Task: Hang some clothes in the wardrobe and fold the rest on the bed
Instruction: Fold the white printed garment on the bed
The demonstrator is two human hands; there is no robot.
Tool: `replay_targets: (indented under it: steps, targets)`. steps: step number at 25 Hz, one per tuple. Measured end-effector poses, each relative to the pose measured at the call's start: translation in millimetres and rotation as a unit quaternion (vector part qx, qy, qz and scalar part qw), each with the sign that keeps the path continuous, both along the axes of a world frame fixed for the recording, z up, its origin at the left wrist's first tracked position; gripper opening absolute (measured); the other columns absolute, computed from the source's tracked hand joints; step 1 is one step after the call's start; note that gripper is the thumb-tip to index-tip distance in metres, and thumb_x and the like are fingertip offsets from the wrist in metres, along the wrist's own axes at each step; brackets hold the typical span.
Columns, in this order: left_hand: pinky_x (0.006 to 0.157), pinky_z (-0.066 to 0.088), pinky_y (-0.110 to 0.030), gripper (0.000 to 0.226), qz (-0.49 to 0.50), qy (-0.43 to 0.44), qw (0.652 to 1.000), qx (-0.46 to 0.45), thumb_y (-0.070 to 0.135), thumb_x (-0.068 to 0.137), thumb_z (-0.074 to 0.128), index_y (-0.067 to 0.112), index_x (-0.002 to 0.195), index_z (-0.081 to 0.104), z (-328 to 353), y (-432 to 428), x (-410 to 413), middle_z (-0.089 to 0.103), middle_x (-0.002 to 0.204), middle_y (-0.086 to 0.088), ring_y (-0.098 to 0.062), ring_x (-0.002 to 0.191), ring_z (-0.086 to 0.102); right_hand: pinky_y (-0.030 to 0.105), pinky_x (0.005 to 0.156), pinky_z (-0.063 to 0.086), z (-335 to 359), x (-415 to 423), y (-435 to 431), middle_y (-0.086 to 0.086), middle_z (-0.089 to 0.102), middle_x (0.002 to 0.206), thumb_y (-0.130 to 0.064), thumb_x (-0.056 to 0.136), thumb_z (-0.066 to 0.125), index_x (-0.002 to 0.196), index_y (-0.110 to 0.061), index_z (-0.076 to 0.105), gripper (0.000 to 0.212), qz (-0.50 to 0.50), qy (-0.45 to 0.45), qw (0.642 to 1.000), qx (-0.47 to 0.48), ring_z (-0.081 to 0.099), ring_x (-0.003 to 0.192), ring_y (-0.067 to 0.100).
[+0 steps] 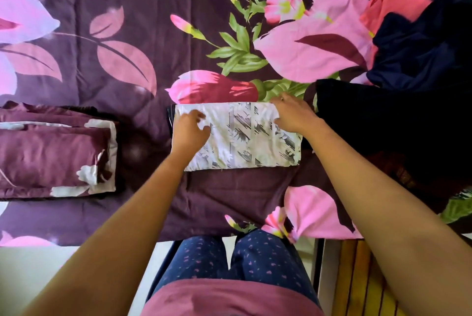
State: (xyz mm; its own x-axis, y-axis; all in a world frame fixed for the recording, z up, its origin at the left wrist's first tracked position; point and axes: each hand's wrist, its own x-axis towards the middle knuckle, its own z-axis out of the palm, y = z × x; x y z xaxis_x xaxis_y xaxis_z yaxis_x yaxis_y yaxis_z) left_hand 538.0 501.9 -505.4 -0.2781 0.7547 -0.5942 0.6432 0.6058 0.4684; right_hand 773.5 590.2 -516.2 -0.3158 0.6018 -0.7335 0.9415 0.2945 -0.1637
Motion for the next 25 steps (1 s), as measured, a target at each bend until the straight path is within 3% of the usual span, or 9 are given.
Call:
replay_targets:
  steps: [2, 4, 6, 9, 13, 16, 19, 23, 25]
  targets:
    - [0.056, 0.039, -0.017, 0.008, 0.206, -0.061, 0.974, -0.067, 0.008, 0.082, 0.061, 0.004, 0.090, 0.062, -2.8, -30.8, 15.3, 0.058, 0.074, -0.002, -0.018, 0.067, 0.052, 0.046, 0.105, 0.034, -4.7, -3.9, -2.9, 0.018, 0.036, 0.141, -0.011, 0.088, 0.058, 0.139, -0.005, 0.036, 0.055, -0.011, 0.029, 0.999, 0.007, 0.037, 0.130, 0.035]
    - [0.052, 0.041, -0.022, 0.008, 0.437, -0.148, 0.871, -0.166, 0.008, 0.082, 0.063, 0.003, 0.089, 0.060, -9.0, -58.1, 27.3, 0.051, 0.069, -0.002, -0.017, 0.059, 0.047, 0.046, 0.108, 0.031, -10.3, -9.4, -5.7, 0.017, 0.039, 0.139, -0.015, 0.088, 0.060, 0.139, -0.005, 0.035, 0.058, -0.001, 0.043, 0.999, -0.007, 0.037, 0.130, 0.033]
    - [0.067, 0.051, -0.030, 0.024, 0.584, -0.245, 0.739, -0.229, 0.009, 0.085, 0.064, 0.006, 0.106, 0.055, -15.3, -74.7, 33.9, 0.052, 0.090, -0.009, -0.020, 0.076, 0.053, 0.049, 0.113, 0.023, -15.7, -15.0, -4.9, 0.017, 0.039, 0.140, -0.025, 0.087, 0.063, 0.141, -0.005, 0.032, 0.065, 0.034, 0.044, 0.998, -0.010, 0.035, 0.133, 0.032]
    - [0.103, 0.039, -0.037, 0.053, 0.651, -0.319, 0.652, -0.221, 0.014, 0.087, 0.066, 0.009, 0.134, 0.042, -27.2, -80.0, 35.5, 0.042, 0.133, -0.017, -0.027, 0.125, 0.045, 0.050, 0.113, 0.024, -21.8, -21.4, 1.0, 0.020, 0.032, 0.146, -0.038, 0.082, 0.070, 0.143, -0.005, 0.029, 0.080, 0.046, 0.035, 0.998, -0.014, 0.029, 0.138, 0.032]
    - [0.092, 0.043, -0.027, 0.064, 0.674, -0.321, 0.642, -0.175, 0.024, 0.076, 0.077, 0.011, 0.132, 0.047, -42.7, -72.7, 33.7, 0.051, 0.130, -0.008, -0.020, 0.120, 0.050, 0.042, 0.095, 0.041, -26.9, -22.0, 5.4, 0.017, 0.051, 0.129, -0.049, 0.072, 0.076, 0.134, -0.005, 0.040, 0.084, 0.068, 0.023, 0.997, -0.007, 0.048, 0.121, 0.033]
    - [0.084, 0.049, -0.026, 0.051, 0.686, -0.343, 0.625, -0.146, 0.020, 0.074, 0.078, 0.012, 0.121, 0.059, -47.4, -70.3, 36.2, 0.062, 0.117, -0.004, -0.018, 0.104, 0.060, 0.036, 0.082, 0.046, -31.3, -17.1, 2.7, 0.012, 0.062, 0.114, -0.052, 0.064, 0.081, 0.118, -0.007, 0.053, 0.075, 0.064, 0.003, 0.997, -0.039, 0.057, 0.106, 0.031]
    - [0.060, 0.055, -0.024, 0.024, 0.692, -0.385, 0.605, -0.086, 0.003, 0.077, 0.065, 0.007, 0.101, 0.063, -45.6, -65.9, 38.0, 0.067, 0.093, -0.006, -0.019, 0.080, 0.065, 0.033, 0.083, 0.048, -27.8, -13.5, -2.4, 0.006, 0.063, 0.112, -0.038, 0.063, 0.086, 0.112, -0.010, 0.057, 0.063, -0.005, 0.027, 0.993, -0.112, 0.059, 0.103, 0.026]
    - [0.065, 0.055, -0.030, 0.022, 0.660, -0.424, 0.620, -0.007, 0.000, 0.072, 0.061, 0.005, 0.093, 0.060, -28.4, -62.2, 25.2, 0.064, 0.087, -0.008, -0.022, 0.081, 0.064, 0.031, 0.084, 0.053, 3.5, -17.0, -14.8, 0.000, 0.066, 0.110, -0.009, 0.063, 0.086, 0.115, -0.019, 0.057, 0.060, -0.199, 0.143, 0.924, -0.293, 0.063, 0.100, 0.018]
    - [0.065, 0.053, -0.028, 0.010, 0.646, -0.433, 0.628, 0.025, 0.000, 0.074, 0.057, 0.009, 0.073, 0.063, -10.1, -63.9, 8.7, 0.064, 0.075, -0.004, -0.019, 0.072, 0.063, 0.028, 0.078, 0.055, 26.6, -25.1, -22.8, -0.002, 0.067, 0.106, -0.005, 0.064, 0.084, 0.114, -0.022, 0.056, 0.059, -0.225, 0.175, 0.902, -0.323, 0.065, 0.096, 0.015]
